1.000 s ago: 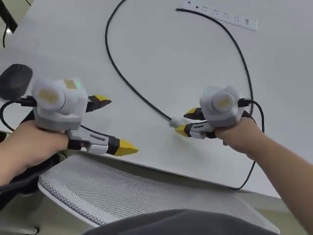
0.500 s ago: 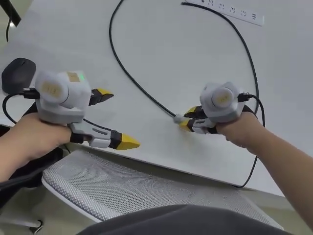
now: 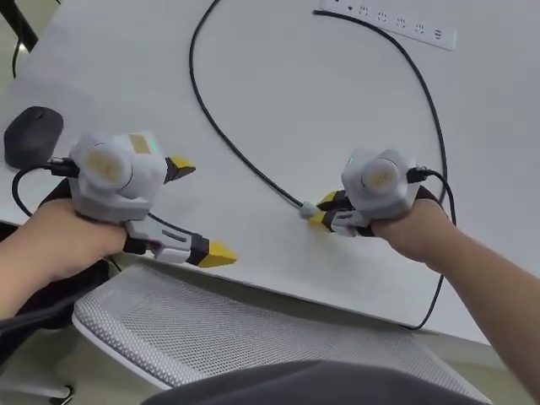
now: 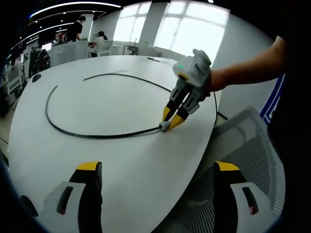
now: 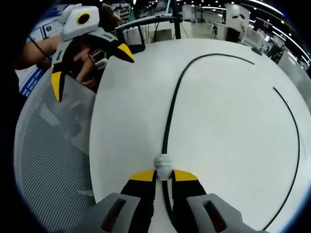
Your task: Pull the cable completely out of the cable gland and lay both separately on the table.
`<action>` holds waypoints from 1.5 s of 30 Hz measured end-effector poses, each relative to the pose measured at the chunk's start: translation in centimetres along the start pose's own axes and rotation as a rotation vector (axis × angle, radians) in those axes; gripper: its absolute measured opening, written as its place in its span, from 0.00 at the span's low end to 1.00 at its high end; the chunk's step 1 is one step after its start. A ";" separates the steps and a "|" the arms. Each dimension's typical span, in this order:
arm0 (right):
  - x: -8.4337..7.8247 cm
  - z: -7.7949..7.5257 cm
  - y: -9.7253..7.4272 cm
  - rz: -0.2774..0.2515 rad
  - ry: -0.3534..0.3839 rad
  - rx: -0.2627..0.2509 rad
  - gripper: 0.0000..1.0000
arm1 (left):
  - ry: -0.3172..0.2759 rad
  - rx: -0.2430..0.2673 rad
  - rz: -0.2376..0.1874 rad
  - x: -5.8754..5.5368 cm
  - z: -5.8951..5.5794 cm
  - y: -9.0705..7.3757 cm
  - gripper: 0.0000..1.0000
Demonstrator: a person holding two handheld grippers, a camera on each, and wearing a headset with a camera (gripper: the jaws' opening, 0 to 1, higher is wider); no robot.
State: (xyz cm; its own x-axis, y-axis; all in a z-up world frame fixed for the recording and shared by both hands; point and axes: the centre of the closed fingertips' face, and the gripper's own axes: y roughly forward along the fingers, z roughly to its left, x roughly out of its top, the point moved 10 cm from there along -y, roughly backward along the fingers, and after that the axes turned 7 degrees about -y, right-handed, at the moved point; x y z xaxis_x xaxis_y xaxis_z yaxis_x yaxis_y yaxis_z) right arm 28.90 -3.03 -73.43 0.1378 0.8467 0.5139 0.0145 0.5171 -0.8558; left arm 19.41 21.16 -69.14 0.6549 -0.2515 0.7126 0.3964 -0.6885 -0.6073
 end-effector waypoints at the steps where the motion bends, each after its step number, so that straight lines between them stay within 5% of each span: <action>1: 0.0 0.0 0.0 0.001 0.006 0.005 0.07 | 0.002 -0.001 0.001 0.0 0.0 0.0 0.95; 18: 2.2 0.9 -3.1 -0.021 -0.003 0.015 0.07 | 0.038 -0.018 -0.016 1.9 -0.8 0.0 0.93; 45: 6.6 2.4 -8.4 0.009 -0.183 0.077 0.06 | 0.118 -0.112 -0.113 6.9 -3.3 1.1 0.86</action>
State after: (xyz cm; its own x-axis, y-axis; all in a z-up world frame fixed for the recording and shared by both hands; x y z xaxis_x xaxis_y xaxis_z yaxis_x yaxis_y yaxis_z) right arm 27.29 -1.52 -62.73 -0.0453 0.8561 0.5148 -0.0623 0.5119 -0.8568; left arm 22.20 16.43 -63.72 0.5279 -0.2412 0.8143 0.3851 -0.7866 -0.4826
